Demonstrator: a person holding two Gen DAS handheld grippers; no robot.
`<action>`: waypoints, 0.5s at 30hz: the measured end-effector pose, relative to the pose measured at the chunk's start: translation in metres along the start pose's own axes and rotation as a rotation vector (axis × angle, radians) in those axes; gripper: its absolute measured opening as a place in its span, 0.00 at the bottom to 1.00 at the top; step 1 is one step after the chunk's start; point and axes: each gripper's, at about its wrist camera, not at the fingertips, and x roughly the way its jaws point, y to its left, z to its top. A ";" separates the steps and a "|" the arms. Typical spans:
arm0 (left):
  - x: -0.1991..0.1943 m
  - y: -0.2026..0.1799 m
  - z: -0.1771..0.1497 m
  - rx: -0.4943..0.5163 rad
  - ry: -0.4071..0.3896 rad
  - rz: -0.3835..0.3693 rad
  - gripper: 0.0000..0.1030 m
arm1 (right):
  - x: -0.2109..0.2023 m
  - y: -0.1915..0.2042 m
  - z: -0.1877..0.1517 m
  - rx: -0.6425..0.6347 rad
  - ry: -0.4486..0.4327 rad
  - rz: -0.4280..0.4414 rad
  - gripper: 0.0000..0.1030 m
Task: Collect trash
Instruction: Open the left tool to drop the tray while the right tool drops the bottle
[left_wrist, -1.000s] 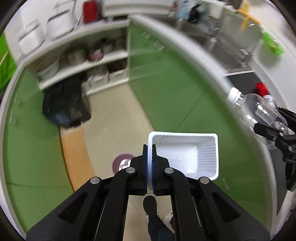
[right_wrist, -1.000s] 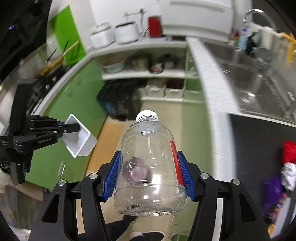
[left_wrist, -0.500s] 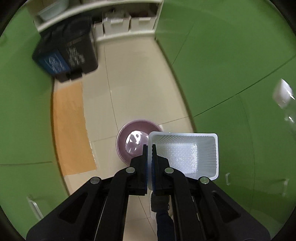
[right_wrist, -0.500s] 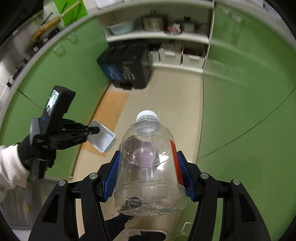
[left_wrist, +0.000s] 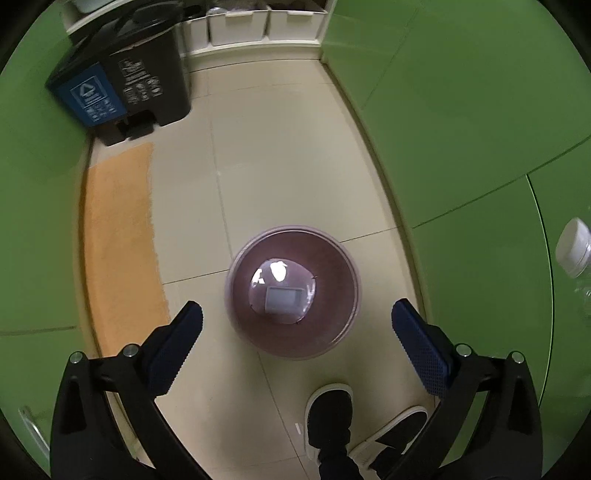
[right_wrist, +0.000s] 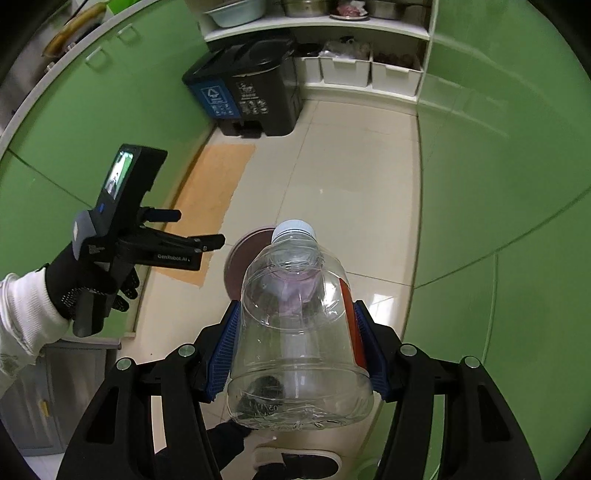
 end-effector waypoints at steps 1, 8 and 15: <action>-0.006 0.004 -0.001 -0.015 -0.004 0.002 0.97 | 0.002 0.002 0.000 -0.008 0.004 0.006 0.57; -0.066 0.036 -0.010 -0.072 -0.050 0.012 0.97 | 0.035 0.032 0.028 -0.070 0.033 0.058 0.57; -0.107 0.075 -0.015 -0.122 -0.100 0.042 0.97 | 0.086 0.057 0.048 -0.142 0.087 0.082 0.57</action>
